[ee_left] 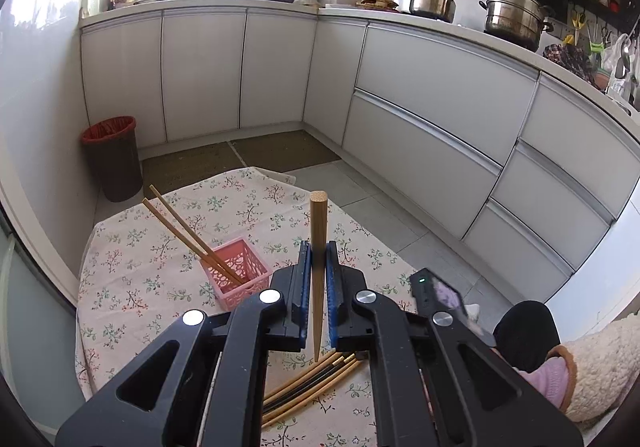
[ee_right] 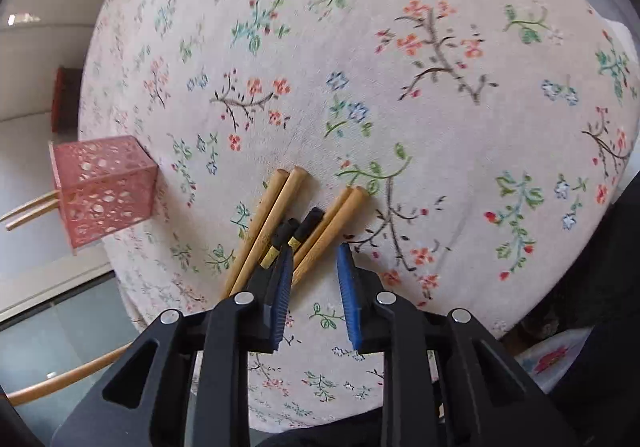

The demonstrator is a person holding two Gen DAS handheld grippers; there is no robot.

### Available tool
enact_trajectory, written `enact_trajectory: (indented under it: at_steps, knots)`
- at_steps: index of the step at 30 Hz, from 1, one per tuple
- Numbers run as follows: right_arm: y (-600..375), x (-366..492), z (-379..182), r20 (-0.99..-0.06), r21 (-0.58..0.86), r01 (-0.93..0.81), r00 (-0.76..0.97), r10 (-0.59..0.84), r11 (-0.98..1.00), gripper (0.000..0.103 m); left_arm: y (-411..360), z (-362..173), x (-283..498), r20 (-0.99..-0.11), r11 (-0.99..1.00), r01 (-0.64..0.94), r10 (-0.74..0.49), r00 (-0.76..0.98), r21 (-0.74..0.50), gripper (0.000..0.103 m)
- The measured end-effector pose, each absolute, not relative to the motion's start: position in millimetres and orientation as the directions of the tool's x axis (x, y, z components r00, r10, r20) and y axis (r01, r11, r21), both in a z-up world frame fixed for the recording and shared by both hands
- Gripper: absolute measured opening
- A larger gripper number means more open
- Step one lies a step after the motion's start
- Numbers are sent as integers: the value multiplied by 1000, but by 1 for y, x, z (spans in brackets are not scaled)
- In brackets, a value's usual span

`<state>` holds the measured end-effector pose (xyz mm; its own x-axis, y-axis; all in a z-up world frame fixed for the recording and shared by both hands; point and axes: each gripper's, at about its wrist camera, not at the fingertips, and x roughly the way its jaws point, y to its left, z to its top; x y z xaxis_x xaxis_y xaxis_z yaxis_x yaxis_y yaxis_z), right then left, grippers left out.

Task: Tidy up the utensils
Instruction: 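Grasp a chopstick with the right gripper while the left gripper holds its chopstick, then carry both held chopsticks over the pink mesh holder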

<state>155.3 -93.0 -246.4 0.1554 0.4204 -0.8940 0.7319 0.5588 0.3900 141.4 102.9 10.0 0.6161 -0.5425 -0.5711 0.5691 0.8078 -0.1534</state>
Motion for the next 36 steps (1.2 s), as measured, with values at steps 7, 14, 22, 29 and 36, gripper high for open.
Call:
enact_trajectory:
  at_steps: [7, 14, 22, 29, 36]
  knots:
    - [-83, 151, -247, -922, 343, 714, 131, 365, 610, 14, 120, 14, 142, -537, 809, 561, -555, 635, -173, 6]
    - [-81, 160, -244, -940, 286, 762, 105, 324, 581, 20, 121, 19, 140, -521, 805, 565, -566, 639, -182, 6]
    - [-92, 162, -239, -936, 344, 705, 208, 283, 620, 8, 120, 22, 128, -523, 821, 543, -546, 655, -176, 7]
    - [-128, 142, -221, -885, 462, 587, 356, 301, 665, 8, 119, 26, 119, -506, 842, 504, -525, 684, -192, 7]
    - [-133, 115, -153, -793, 491, 333, 553, 255, 805, 8, 114, 33, 107, -503, 858, 476, -504, 702, -196, 7]
